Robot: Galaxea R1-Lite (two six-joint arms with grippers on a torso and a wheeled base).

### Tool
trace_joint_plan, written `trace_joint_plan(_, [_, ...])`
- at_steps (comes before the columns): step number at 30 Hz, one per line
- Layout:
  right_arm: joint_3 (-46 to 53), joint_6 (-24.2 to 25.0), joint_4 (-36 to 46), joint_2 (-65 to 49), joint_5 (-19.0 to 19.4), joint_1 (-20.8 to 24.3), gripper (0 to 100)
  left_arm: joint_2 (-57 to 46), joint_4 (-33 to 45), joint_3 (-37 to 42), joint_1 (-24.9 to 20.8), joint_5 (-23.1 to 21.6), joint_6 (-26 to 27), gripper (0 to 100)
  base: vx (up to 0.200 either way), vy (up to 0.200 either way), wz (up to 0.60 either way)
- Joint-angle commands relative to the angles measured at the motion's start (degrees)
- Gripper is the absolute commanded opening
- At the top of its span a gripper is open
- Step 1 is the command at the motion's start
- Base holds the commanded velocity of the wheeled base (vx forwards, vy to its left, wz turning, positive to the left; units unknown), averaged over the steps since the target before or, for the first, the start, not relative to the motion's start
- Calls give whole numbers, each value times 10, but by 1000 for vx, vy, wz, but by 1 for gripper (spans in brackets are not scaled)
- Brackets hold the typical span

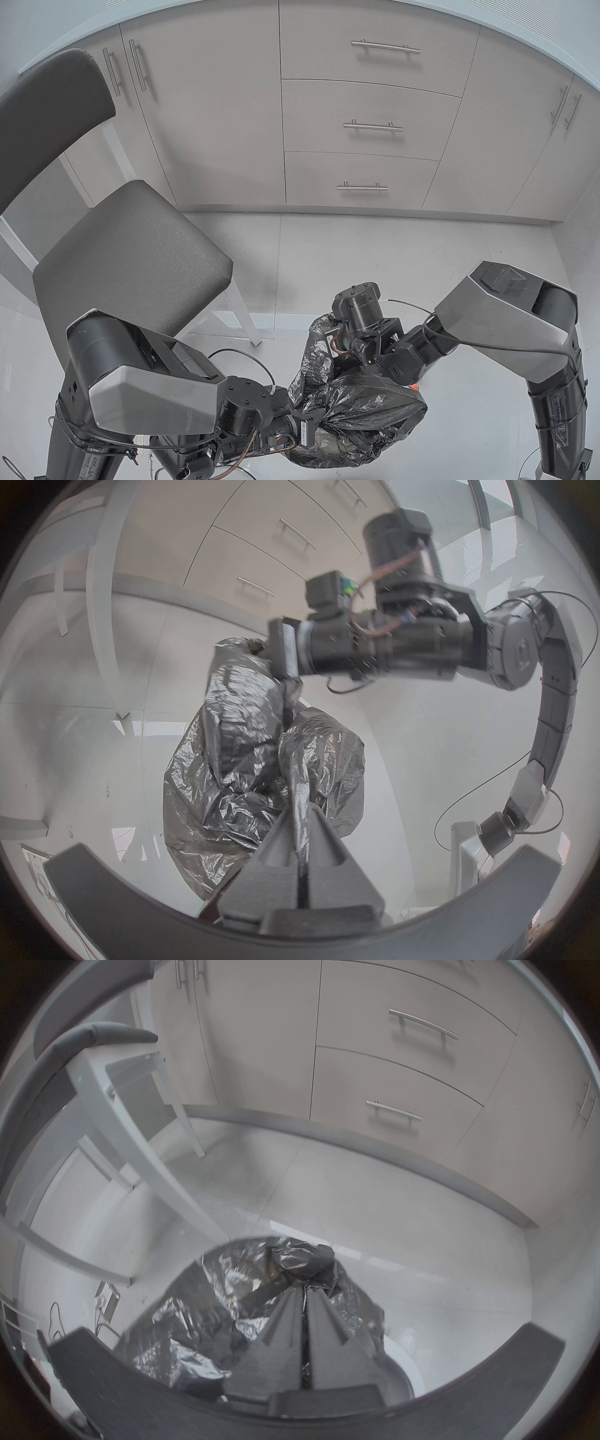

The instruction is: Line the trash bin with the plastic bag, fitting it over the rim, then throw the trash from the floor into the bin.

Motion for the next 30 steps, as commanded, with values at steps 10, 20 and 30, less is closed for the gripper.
trace_joint_plan(10, [180, 37, -17, -113, 15, 5, 0, 1, 0, -1, 0, 0, 0, 0, 0, 0, 0])
trace_joint_plan(20, [167, 81, -11, -81, 80, -9, 0, 2, 0, -2, 0, 0, 0, 0, 0, 0, 0])
trace_joint_plan(30, [148, 84, -14, -55, 103, -24, 0, 2, 0, -3, 1, 0, 0, 0, 0, 0, 0])
